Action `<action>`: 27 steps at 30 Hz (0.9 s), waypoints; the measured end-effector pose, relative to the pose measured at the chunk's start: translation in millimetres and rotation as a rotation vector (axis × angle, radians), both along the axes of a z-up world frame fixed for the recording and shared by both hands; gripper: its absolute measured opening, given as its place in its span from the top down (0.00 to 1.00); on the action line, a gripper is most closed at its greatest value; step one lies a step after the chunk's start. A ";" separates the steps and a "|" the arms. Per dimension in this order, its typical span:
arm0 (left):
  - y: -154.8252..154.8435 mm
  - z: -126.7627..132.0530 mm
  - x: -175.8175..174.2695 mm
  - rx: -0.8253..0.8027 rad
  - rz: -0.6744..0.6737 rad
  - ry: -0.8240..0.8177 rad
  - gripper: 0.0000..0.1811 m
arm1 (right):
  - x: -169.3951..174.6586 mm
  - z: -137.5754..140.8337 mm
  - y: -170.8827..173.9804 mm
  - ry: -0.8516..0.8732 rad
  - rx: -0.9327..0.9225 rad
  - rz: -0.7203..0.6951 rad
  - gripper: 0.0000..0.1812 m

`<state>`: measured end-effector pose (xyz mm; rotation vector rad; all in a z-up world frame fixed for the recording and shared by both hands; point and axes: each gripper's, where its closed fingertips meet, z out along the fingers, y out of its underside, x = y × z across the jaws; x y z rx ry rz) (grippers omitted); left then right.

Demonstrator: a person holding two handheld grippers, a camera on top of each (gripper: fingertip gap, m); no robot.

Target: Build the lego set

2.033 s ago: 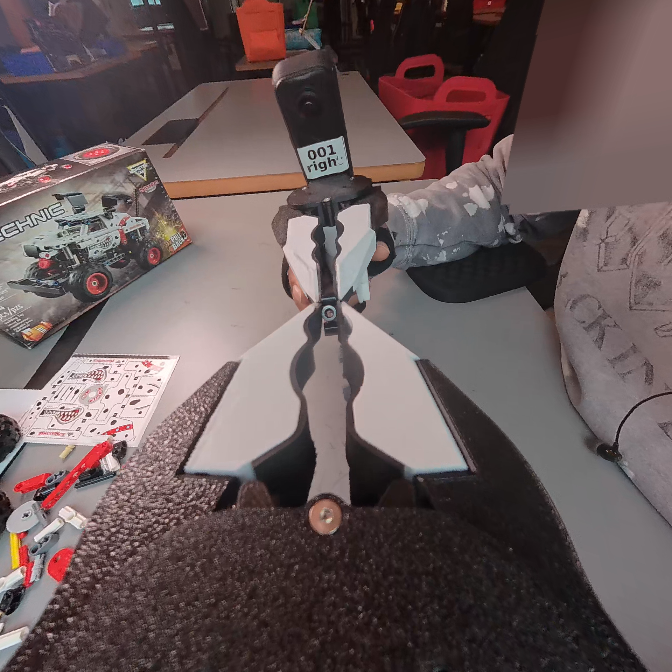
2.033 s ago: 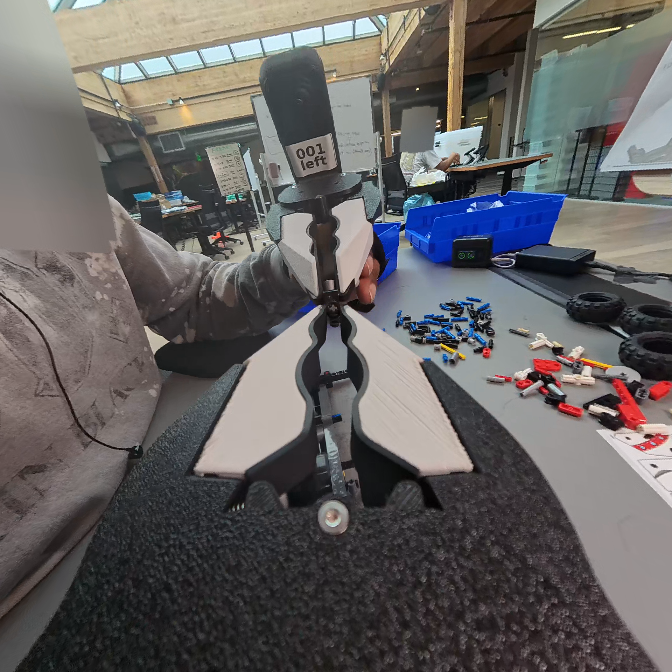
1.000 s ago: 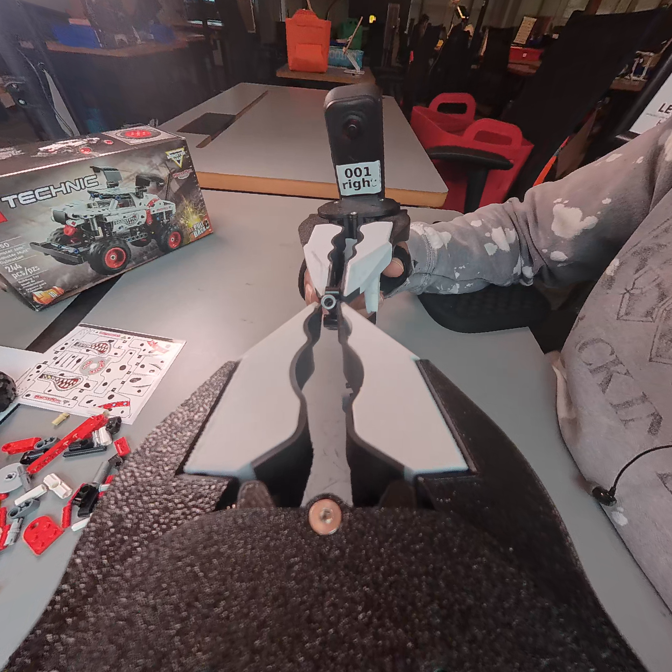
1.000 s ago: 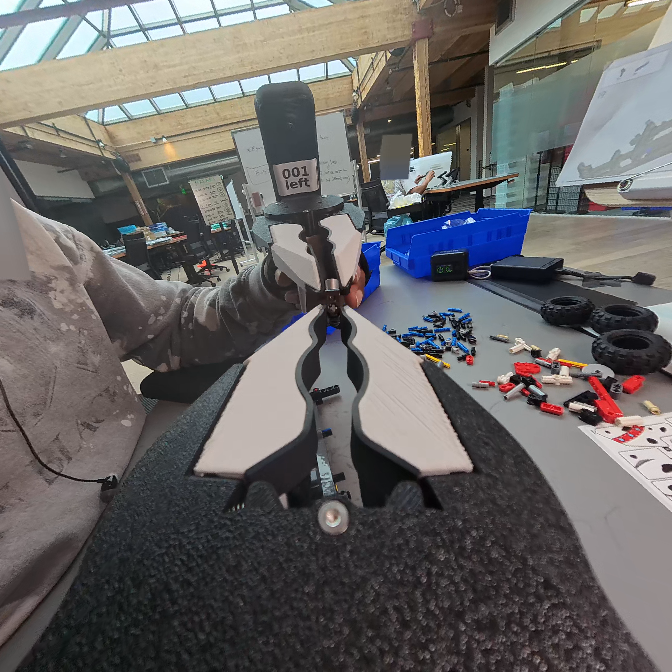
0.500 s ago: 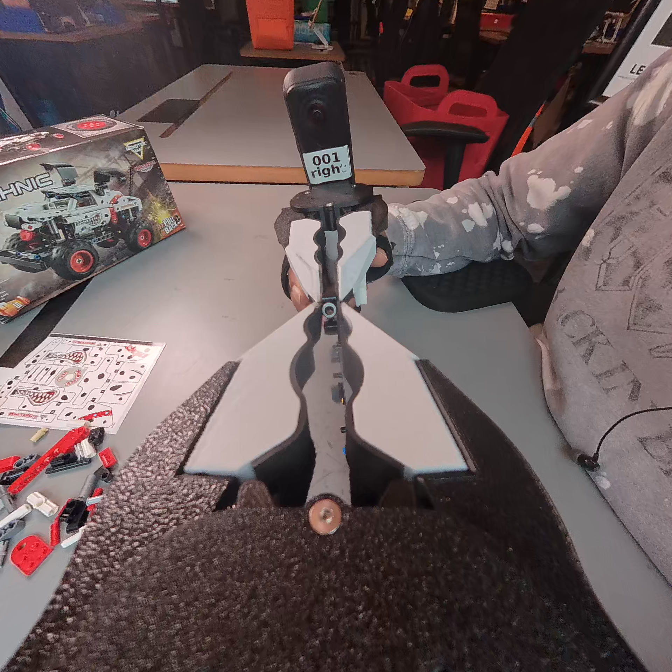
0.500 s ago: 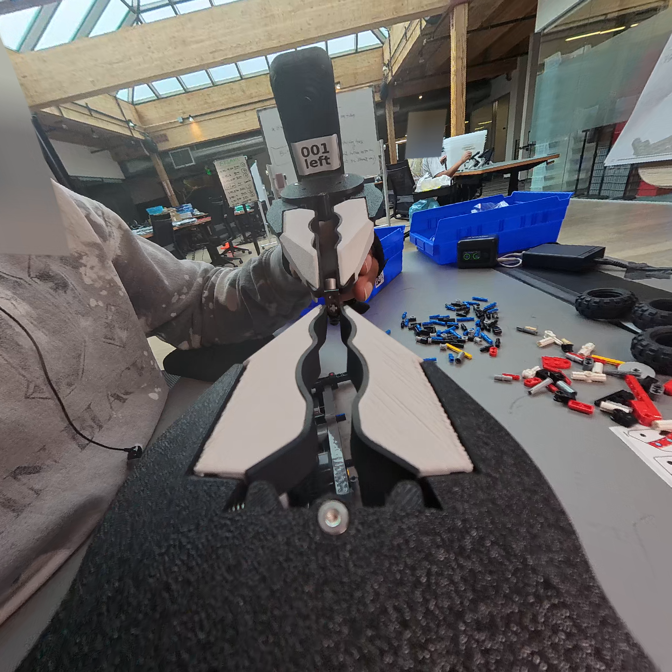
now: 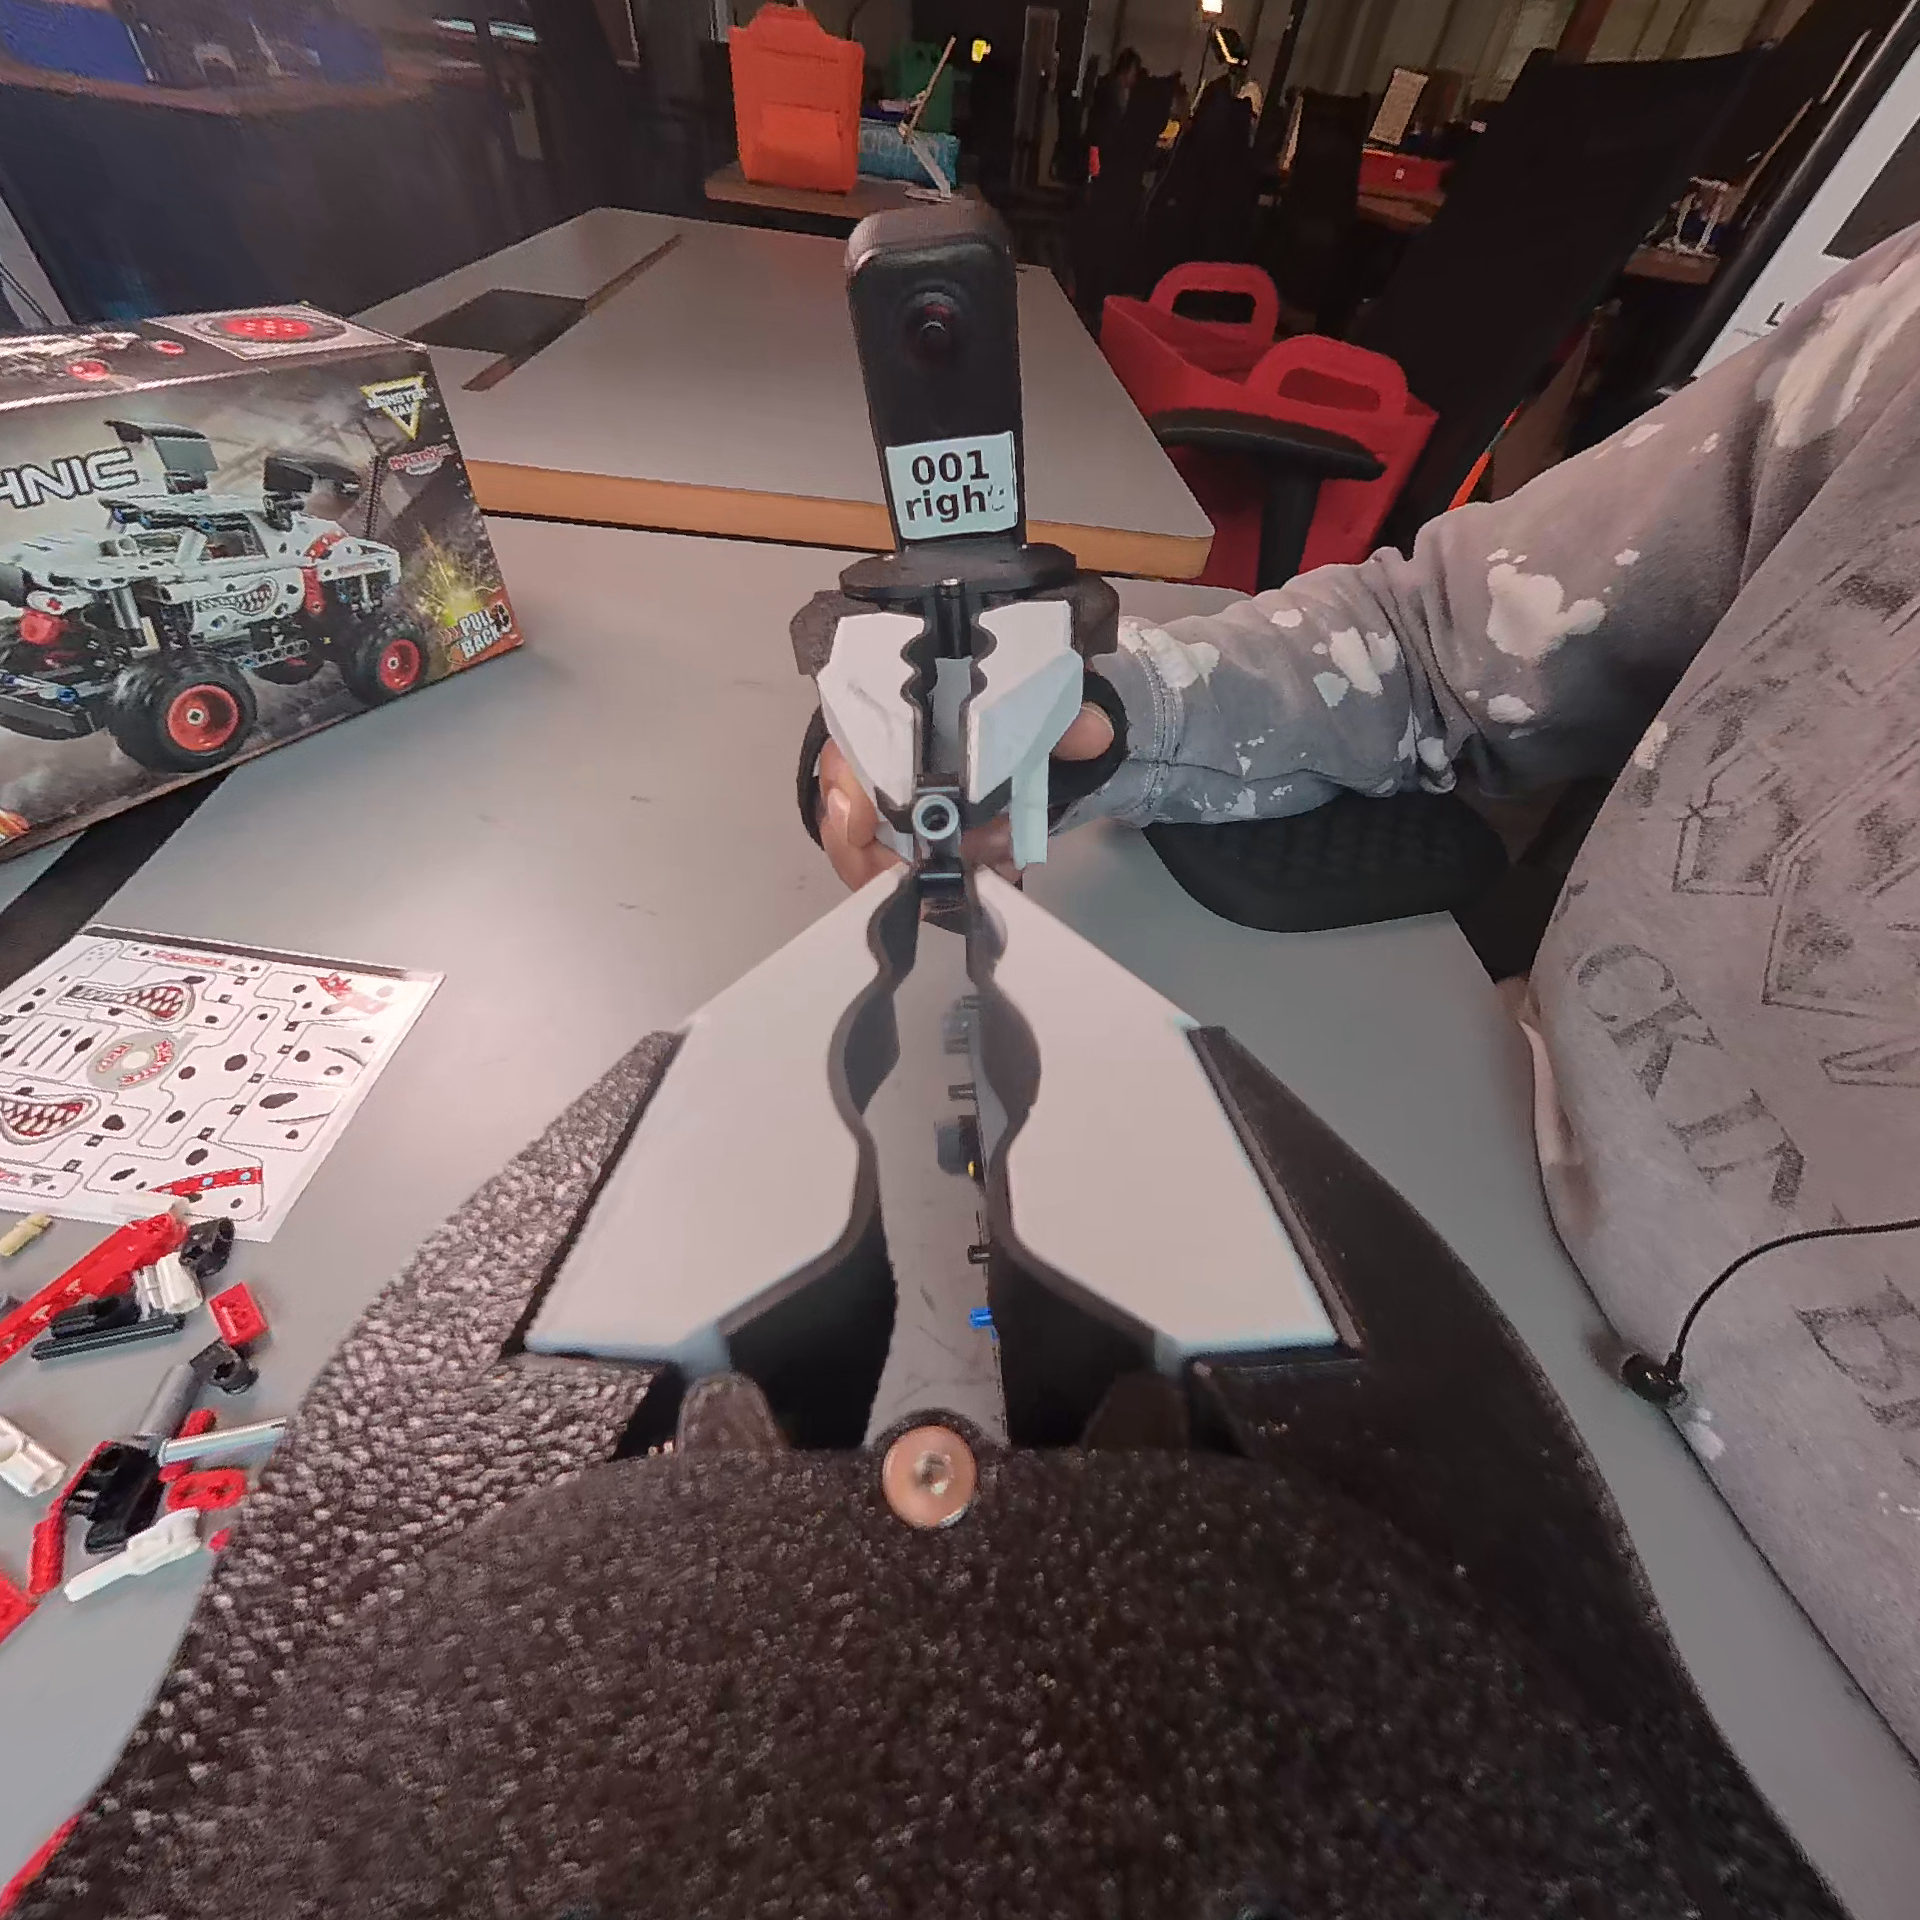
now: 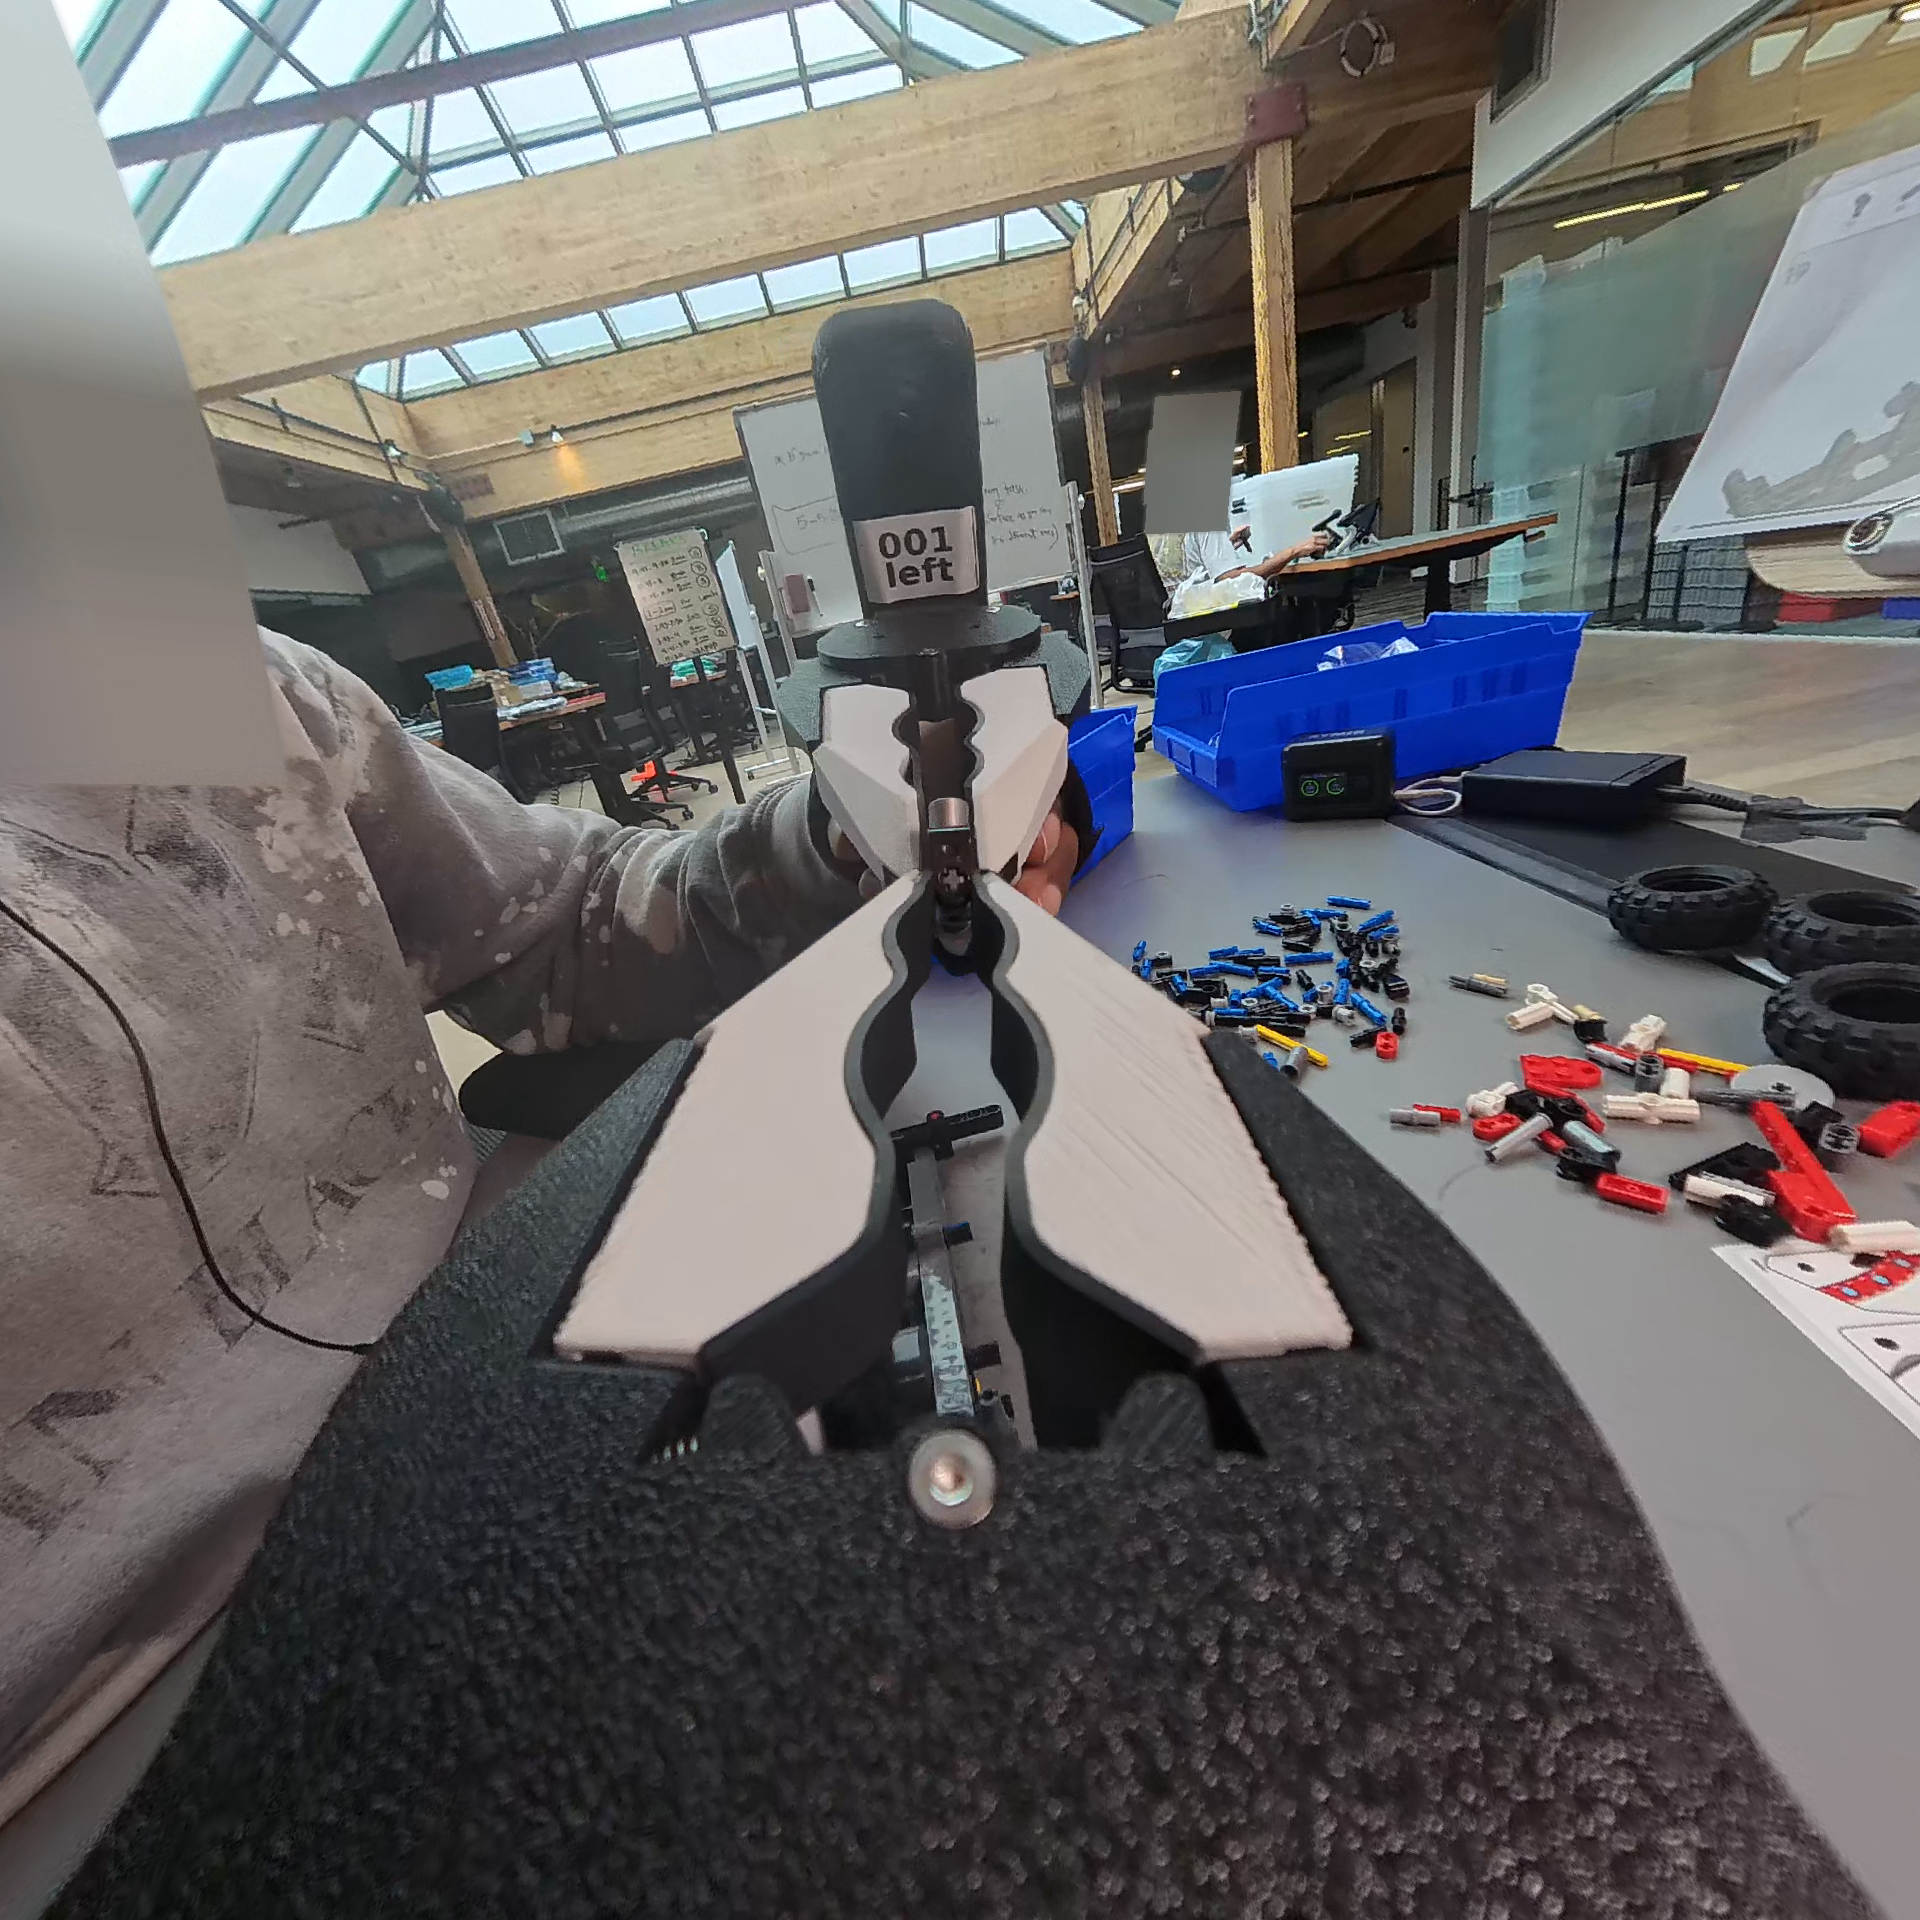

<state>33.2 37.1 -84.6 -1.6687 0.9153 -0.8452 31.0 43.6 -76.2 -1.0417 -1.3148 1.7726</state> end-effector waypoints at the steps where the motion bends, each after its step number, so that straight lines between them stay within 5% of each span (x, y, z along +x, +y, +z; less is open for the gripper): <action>1: 0.1 -1.1 -0.3 -0.006 0.000 0.005 0.95 | -0.7 -1.7 0.5 -0.010 0.008 -0.006 0.97; 8: 4.8 -38.6 -1.6 -0.021 0.047 0.261 0.95 | 1.9 -38.0 3.7 -0.228 0.269 -0.013 0.88; 11: 5.7 -57.2 3.7 -0.050 0.035 0.326 0.95 | 6.8 -51.6 3.2 -0.298 0.341 0.006 0.93; 27: 7.8 -95.2 8.1 -0.215 -0.034 0.245 0.93 | 15.3 -101.7 9.1 -0.475 0.353 0.096 0.96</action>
